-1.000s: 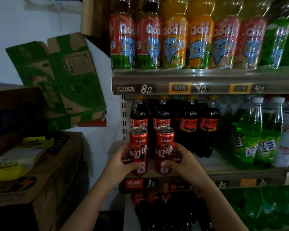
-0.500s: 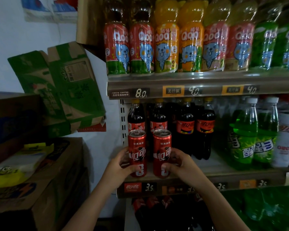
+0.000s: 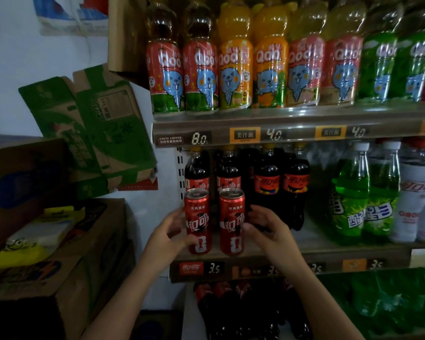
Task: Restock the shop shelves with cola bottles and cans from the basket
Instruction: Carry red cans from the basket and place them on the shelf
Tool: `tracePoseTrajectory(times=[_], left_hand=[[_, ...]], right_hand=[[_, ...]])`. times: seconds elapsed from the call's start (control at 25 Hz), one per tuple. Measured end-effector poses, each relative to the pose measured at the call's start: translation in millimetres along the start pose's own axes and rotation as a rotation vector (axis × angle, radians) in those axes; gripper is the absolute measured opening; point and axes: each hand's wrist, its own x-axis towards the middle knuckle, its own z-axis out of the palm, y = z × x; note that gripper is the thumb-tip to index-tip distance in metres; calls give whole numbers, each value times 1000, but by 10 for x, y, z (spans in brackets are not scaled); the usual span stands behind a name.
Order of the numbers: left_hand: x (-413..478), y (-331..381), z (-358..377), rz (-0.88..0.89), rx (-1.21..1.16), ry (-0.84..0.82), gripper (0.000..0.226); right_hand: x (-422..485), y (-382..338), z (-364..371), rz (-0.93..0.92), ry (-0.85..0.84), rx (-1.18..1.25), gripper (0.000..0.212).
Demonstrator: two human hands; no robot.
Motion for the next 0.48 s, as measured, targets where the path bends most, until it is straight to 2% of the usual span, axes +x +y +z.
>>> tracePoseTrajectory(times=[0.08,0.16,0.2,0.32,0.48], left_hand=[[-179,115,10,66,-37,187,57],[-395,198,57,134,-108,342,37],[-501,224,93,152,-147,368,28],[-820,275,234,147,-239,339,11],[-1388,369,289,93,-327,267,17]], right_hand=[[-147,-58,-22,-23,116,64,32],[-342,-82,-24,-32,145,131,24],[-452,-93,-22,-27,139,154,22],[-805,-130,-19,0,144,202,14],[-1394,-320,-55,56,222,216,16]])
